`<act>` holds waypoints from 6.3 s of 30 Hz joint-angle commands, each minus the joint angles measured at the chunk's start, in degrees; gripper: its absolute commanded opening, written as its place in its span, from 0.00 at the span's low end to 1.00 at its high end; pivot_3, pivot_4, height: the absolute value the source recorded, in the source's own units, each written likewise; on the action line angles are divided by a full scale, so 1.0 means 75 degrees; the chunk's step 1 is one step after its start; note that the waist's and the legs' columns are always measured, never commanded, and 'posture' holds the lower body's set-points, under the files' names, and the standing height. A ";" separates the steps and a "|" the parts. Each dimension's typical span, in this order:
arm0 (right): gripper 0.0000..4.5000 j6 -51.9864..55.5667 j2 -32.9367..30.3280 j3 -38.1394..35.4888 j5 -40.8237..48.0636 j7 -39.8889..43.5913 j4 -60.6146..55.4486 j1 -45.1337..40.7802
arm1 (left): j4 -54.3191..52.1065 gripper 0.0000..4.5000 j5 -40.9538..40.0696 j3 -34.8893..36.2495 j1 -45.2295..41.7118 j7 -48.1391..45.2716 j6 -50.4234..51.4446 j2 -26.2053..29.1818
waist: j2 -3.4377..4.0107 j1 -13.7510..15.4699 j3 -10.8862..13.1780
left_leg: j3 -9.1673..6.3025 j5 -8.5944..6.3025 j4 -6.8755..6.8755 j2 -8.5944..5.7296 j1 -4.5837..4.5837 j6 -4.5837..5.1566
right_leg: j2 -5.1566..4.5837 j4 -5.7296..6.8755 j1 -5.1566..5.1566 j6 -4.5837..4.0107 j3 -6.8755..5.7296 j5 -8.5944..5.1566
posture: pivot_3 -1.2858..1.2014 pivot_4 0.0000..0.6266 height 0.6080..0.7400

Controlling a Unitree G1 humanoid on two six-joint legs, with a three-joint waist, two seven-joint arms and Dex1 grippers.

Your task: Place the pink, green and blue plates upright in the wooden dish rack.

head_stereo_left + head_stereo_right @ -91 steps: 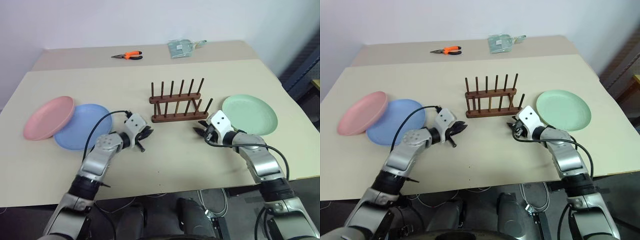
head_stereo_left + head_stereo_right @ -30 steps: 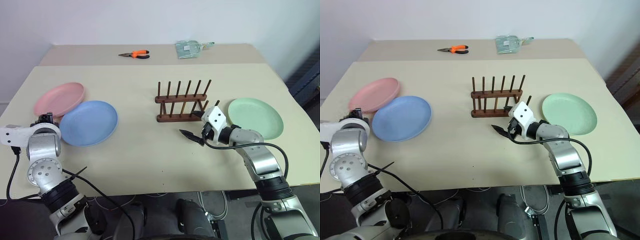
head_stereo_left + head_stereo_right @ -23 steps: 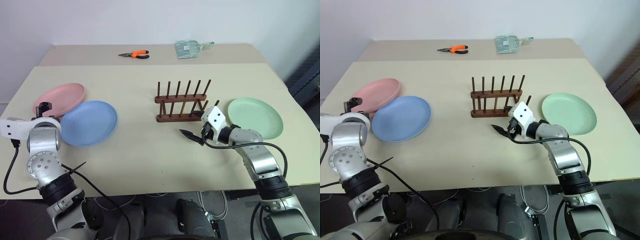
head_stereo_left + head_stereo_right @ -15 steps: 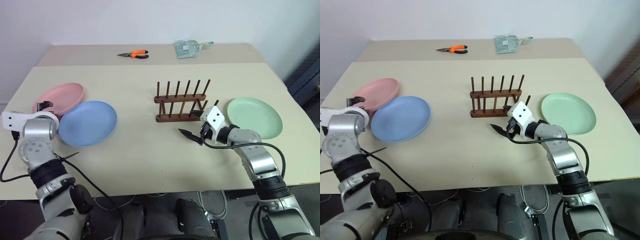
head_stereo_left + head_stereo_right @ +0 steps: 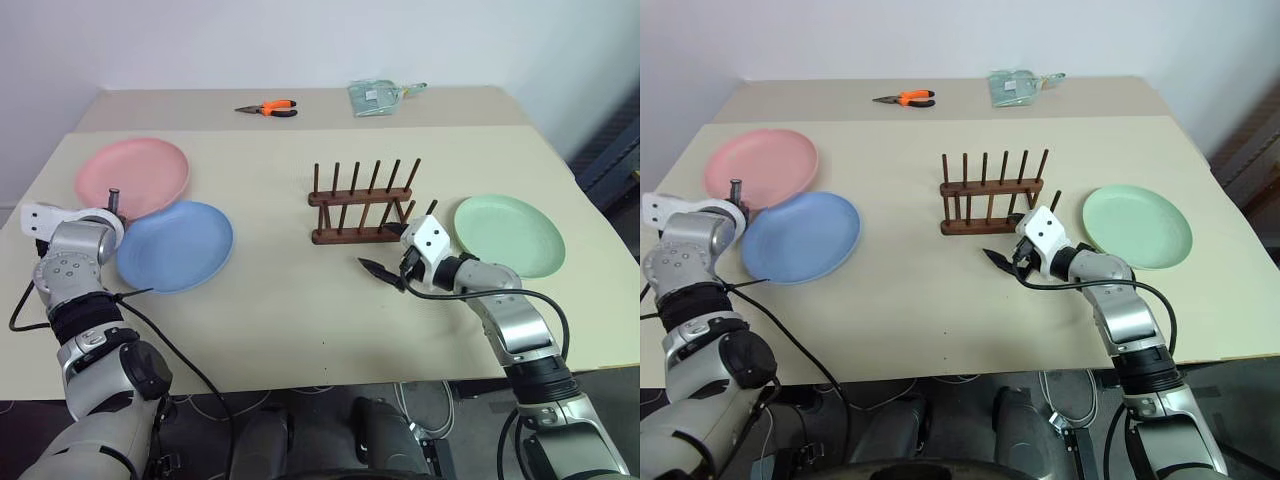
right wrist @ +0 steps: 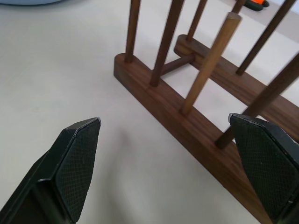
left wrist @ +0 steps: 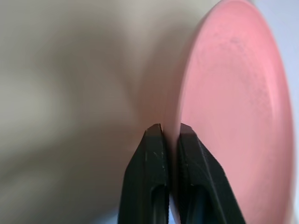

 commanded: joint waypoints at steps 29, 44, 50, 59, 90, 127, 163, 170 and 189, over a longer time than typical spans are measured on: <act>0.49 -0.4288 -0.1003 0.1398 -0.5301 -0.2047 0.1127 -0.3236 | -0.4642 0.00 0.0819 -0.3707 -0.1245 -0.1948 0.3387 -0.1597 | -0.0006 -0.0159 0.0010 | 0.0002 0.0004 -0.0011 -0.0002 -0.0006 -0.0006 | -0.0003 -0.0010 -0.0007 0.0002 0.0003 -0.0002 | 0.52 0.24 1.00; 0.00 -0.1586 -0.0169 -0.1305 -0.0907 -0.1505 -0.0109 -0.2645 | -0.4906 0.79 0.2692 -0.3706 -0.0225 -0.3807 0.0658 -0.0624 | 0.0005 -0.0182 0.0010 | 0.0009 0.0028 -0.0029 0.0000 0.0005 -0.0047 | -0.0001 -0.0013 -0.0004 0.0000 0.0013 -0.0002 | 0.52 0.24 1.00; 0.00 0.2759 -0.0276 -0.3446 0.4192 -0.0720 -0.1904 -0.1943 | -0.5823 0.79 0.2553 -0.4673 0.1660 -0.7107 0.0421 0.0496 | 0.0008 -0.0100 0.0015 | -0.0008 -0.0005 -0.0009 -0.0003 -0.0015 0.0013 | -0.0004 -0.0023 0.0004 -0.0016 0.0007 -0.0009 | 0.52 0.24 1.00; 0.00 0.4393 -0.0401 -0.3993 0.6077 -0.1304 -0.1795 -0.1792 | -0.6813 0.79 0.2377 -0.5863 0.2709 -0.9521 0.0890 0.1451 | 0.0071 -0.0176 0.0034 | 0.0022 -0.0012 -0.0015 0.0026 -0.0002 0.0024 | 0.0004 -0.0016 -0.0002 -0.0051 0.0009 -0.0029 | 0.52 0.24 1.00; 0.78 0.2331 -0.1357 -0.4642 0.4156 -0.1050 0.0021 -0.1518 | -0.6900 1.00 0.3593 -0.6700 0.2944 -0.9417 0.0796 0.0735 | 0.0069 -0.0091 0.0034 | 0.0019 -0.0012 -0.0010 0.0017 -0.0013 0.0026 | 0.0002 -0.0024 -0.0002 -0.0024 0.0010 -0.0015 | 0.52 0.24 1.00; 0.01 -0.0737 -0.2110 -0.2716 0.0105 -0.2349 0.0569 -0.2544 | -0.6414 1.00 0.4084 -0.6648 0.2713 -0.9935 0.0450 0.0545 | 0.0117 -0.0172 0.0052 | 0.0033 -0.0015 -0.0009 0.0030 0.0003 0.0030 | 0.0010 -0.0011 -0.0002 -0.0032 0.0013 -0.0017 | 0.52 0.24 1.00; 0.16 0.5052 0.1604 -0.2962 0.8966 -0.7036 -0.0048 -0.3902 | -0.6443 1.00 0.4054 -0.6243 0.3111 -0.9881 0.0477 0.0858 | 0.0113 -0.0192 0.0049 | 0.0030 -0.0015 -0.0011 0.0045 -0.0005 0.0033 | 0.0024 -0.0008 -0.0018 -0.0062 0.0010 -0.0016 | 0.52 0.24 1.00; 0.74 0.3207 0.0174 -0.0994 0.4982 -0.4666 -0.0902 -0.3991 | -0.6341 1.00 0.3823 -0.5619 0.3015 -0.9226 0.0542 0.0505 | 0.0112 -0.0200 0.0049 | 0.0031 -0.0015 -0.0011 0.0044 -0.0007 0.0033 | 0.0025 -0.0010 -0.0019 -0.0059 0.0009 -0.0017 | 0.52 0.24 1.00; 0.99 0.0045 -0.0948 0.0070 0.1938 -0.0276 -0.1998 -0.2770 | -0.5365 1.00 0.6533 -0.1158 0.1863 0.0005 0.2145 -0.1623 | 0.0059 -0.0065 0.0037 | 0.0019 -0.0010 0.0000 0.0032 -0.0006 0.0018 | 0.0018 -0.0021 -0.0001 0.0000 0.0006 0.0014 | 0.52 0.24 1.00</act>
